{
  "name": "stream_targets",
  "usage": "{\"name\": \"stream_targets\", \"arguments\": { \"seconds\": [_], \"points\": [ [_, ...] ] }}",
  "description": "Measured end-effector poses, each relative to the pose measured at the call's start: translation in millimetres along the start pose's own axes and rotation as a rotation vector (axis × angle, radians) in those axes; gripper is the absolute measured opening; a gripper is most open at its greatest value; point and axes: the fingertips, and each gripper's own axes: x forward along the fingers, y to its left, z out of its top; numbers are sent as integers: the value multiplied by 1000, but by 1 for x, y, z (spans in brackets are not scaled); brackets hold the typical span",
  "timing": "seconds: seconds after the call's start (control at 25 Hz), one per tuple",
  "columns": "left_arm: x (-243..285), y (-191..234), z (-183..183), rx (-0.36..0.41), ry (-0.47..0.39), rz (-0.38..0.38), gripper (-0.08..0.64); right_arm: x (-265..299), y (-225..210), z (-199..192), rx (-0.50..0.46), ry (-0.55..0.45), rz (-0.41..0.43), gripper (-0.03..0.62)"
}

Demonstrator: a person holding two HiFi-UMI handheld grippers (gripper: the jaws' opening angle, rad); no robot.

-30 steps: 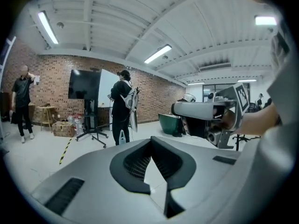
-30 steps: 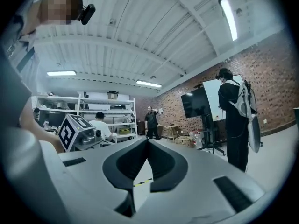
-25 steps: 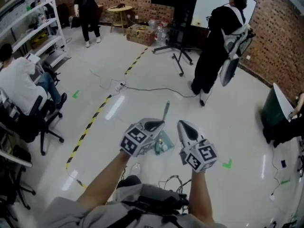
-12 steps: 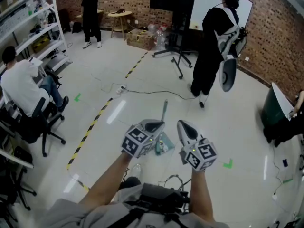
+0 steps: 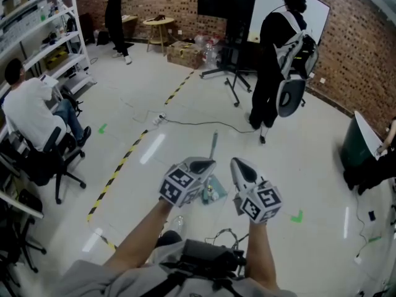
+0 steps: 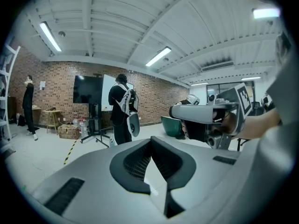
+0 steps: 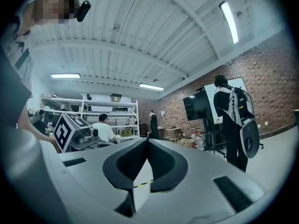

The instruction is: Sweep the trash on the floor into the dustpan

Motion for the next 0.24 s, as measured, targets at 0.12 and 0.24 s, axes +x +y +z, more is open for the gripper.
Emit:
{"name": "stream_targets", "arguments": {
  "seconds": [0.12,0.24],
  "points": [
    [1,1,-3,3,4,2,0,2,2,0,-4,3,10,0],
    [3,2,-3,10,-1,5,0,4,2,-1,-9,3,27,0]
  ]
}}
